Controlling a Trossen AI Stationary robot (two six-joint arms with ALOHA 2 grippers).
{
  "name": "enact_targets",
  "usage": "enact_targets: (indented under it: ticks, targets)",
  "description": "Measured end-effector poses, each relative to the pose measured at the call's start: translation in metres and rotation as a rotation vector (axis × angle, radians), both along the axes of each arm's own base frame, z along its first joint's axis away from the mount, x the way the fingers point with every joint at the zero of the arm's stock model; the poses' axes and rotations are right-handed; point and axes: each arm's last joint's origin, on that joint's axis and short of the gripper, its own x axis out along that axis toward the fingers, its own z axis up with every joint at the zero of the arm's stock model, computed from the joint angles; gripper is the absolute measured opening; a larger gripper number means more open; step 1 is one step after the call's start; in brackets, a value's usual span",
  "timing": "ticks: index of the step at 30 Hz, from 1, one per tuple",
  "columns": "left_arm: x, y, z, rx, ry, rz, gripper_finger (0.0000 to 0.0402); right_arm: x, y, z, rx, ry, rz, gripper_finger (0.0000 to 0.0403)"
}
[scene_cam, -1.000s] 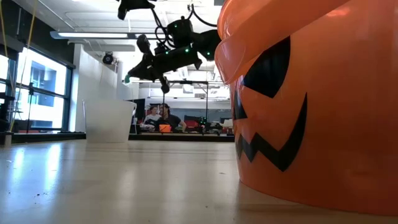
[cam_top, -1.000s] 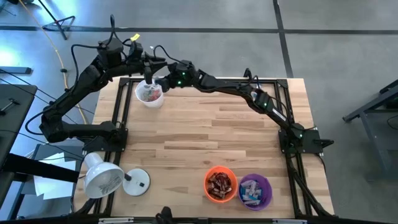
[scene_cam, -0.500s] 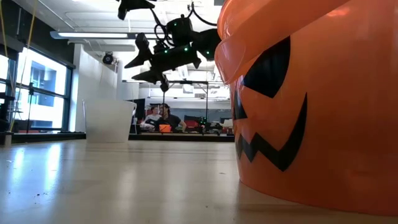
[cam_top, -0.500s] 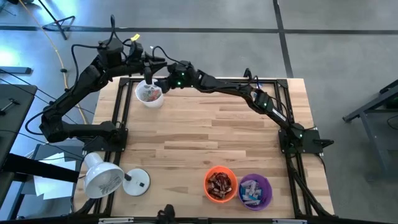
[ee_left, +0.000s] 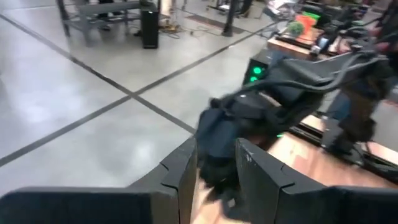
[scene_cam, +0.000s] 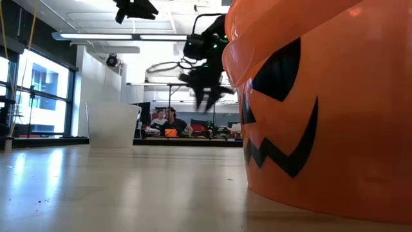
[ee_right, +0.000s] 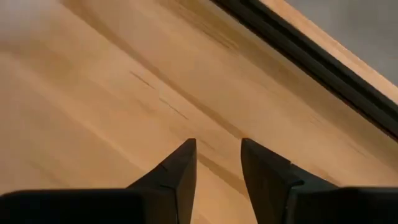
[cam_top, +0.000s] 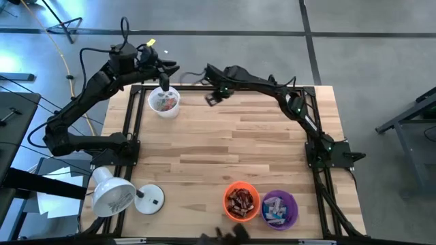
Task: Organize candy in baskets
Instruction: Put the white chocolate into the purple bucket
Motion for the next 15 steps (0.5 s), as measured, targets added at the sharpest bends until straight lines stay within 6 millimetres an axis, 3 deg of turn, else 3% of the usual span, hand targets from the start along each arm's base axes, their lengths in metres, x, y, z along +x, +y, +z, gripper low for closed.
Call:
enact_targets:
  ticks: [7,11,15]
  targets:
    - [-0.007,0.008,0.0,0.026,0.015,0.061,0.0099,-0.036,0.018,-0.004,-0.039,0.464,-0.095,0.0119]
    - [-0.014,0.014,-0.001,0.05,0.044,0.092,0.0099,-0.042,0.021,-0.004,-0.062,0.537,-0.144,0.0119]
    - [-0.023,0.021,-0.003,0.061,0.085,0.131,0.0099,-0.047,0.01,-0.004,-0.056,0.533,-0.17,0.0119]
